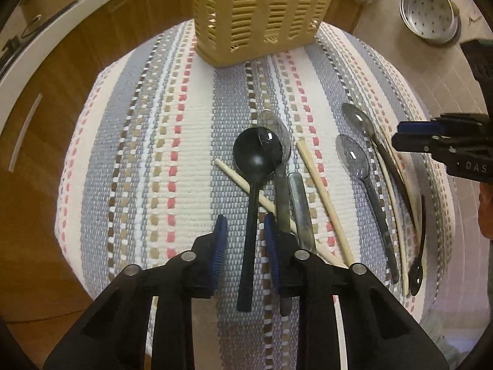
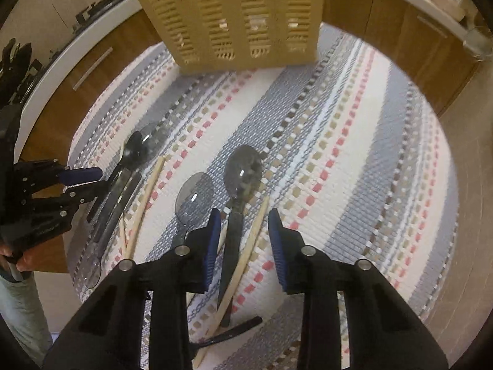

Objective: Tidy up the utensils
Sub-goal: 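Grasp the black spoon with the left tool while the right tool grasps a clear spoon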

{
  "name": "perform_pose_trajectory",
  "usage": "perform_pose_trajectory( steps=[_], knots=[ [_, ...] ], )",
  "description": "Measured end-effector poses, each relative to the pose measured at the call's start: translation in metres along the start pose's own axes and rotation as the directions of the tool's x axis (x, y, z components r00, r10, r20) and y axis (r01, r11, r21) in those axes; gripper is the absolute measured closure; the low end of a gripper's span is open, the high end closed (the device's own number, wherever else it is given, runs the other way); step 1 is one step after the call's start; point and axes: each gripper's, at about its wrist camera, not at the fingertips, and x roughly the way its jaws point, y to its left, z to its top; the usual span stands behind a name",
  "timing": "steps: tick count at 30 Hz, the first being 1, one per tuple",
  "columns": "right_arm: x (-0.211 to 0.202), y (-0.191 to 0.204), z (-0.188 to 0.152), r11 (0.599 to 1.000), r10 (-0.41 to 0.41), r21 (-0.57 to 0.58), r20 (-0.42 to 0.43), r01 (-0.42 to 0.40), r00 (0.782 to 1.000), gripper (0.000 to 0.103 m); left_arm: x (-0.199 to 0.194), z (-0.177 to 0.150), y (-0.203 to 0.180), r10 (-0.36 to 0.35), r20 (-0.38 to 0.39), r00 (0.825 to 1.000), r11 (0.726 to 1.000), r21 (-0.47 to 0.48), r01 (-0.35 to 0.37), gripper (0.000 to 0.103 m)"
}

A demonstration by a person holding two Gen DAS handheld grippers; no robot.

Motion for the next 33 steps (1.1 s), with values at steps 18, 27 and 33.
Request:
perform_pose_trajectory(
  steps=[18,27,33],
  knots=[
    [0.042,0.01,0.03,1.0,-0.016,-0.014,-0.112,0.015,0.994,0.093,0.013,0.02,-0.021,0.117,-0.032,0.993,0.992,0.052,-0.115,0.094],
    [0.019,0.011,0.029,1.0,0.008,-0.012,-0.03,-0.009,1.0,0.094,-0.01,0.011,0.011,0.012,0.103,0.995,0.988,-0.154,0.004,0.098],
    [0.0,0.008,0.032,0.996,0.087,-0.007,0.06,-0.087,0.994,0.102,-0.042,0.005,0.031,-0.002,0.265,0.964,0.962,-0.262,0.074,0.098]
  ],
)
